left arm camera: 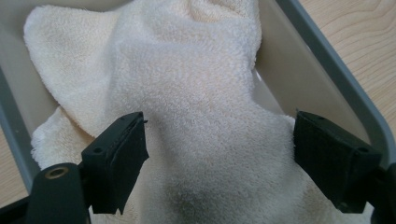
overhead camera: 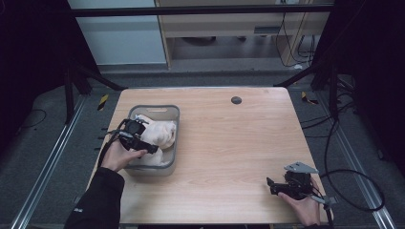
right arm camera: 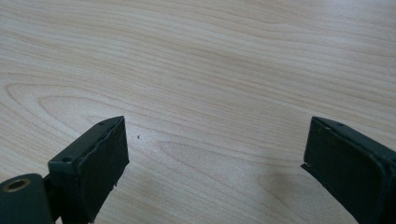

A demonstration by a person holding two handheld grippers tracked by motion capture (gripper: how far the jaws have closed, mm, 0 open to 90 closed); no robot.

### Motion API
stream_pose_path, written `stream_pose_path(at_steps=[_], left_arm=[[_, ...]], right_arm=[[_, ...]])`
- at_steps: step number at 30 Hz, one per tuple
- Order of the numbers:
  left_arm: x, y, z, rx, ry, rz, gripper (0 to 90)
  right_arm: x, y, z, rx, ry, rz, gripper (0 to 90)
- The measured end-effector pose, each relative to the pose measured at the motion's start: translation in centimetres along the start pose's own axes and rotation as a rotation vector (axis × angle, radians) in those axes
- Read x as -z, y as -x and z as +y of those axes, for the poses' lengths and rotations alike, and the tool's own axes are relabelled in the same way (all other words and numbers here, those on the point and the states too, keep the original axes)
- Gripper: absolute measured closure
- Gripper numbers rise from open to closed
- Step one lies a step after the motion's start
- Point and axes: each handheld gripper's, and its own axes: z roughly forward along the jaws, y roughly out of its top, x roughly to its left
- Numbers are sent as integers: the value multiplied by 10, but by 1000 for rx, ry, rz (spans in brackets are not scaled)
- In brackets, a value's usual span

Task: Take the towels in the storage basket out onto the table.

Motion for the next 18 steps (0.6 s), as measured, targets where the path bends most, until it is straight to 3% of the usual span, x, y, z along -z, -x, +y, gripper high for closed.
stream_pose_path(at_steps=[9, 18], left_arm=[[-11, 0, 1, 15, -24, -7, 177], [-18, 1, 0, 18, -39, 4, 236]], right_arm=[[-1, 0, 0, 8, -8, 2, 62], [-1, -1, 0, 10, -11, 5, 60]])
